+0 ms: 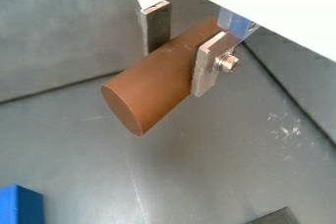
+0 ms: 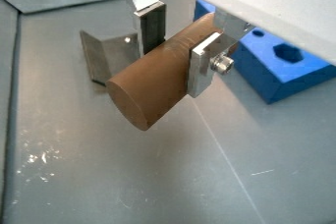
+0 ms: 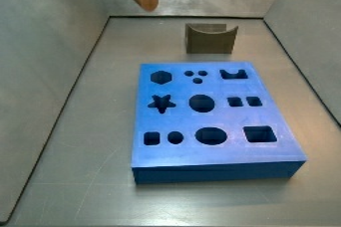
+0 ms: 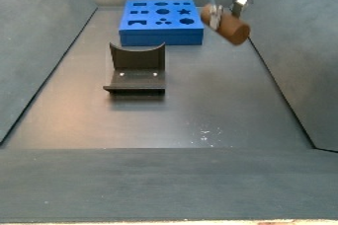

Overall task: Pick up the round object. Move up. Place the round object on the fixture. Regrasp the round object. Move to above the board. Insert the round object.
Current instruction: Place the round object on the fixture.

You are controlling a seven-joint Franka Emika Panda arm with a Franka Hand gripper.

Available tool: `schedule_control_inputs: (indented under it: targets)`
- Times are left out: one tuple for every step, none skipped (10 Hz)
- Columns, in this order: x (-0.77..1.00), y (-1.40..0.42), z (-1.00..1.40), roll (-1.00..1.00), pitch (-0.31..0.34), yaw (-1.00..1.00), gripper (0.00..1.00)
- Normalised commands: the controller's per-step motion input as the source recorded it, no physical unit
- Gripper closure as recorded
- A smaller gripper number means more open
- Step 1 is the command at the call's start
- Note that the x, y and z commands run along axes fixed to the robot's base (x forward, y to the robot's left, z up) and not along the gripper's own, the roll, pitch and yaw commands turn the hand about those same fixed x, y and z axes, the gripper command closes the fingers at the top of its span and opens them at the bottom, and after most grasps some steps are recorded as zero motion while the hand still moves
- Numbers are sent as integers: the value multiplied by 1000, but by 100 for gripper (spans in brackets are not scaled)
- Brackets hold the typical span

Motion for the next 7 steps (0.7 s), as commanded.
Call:
schedule_control_inputs:
  targets:
    - [-15, 3, 625, 15, 87, -8, 100]
    - [-2, 6, 416, 16, 105, -7, 100]
    - [4, 8, 258, 15, 124, -6, 100]
    - [1000, -312, 82, -183, 112, -1000, 100]
    - [1000, -308, 62, -190, 122, -1000, 100]
    - [1000, -272, 59, -230, 153, -1000, 100]
    - [1000, -259, 58, -255, 175, -1000, 100]
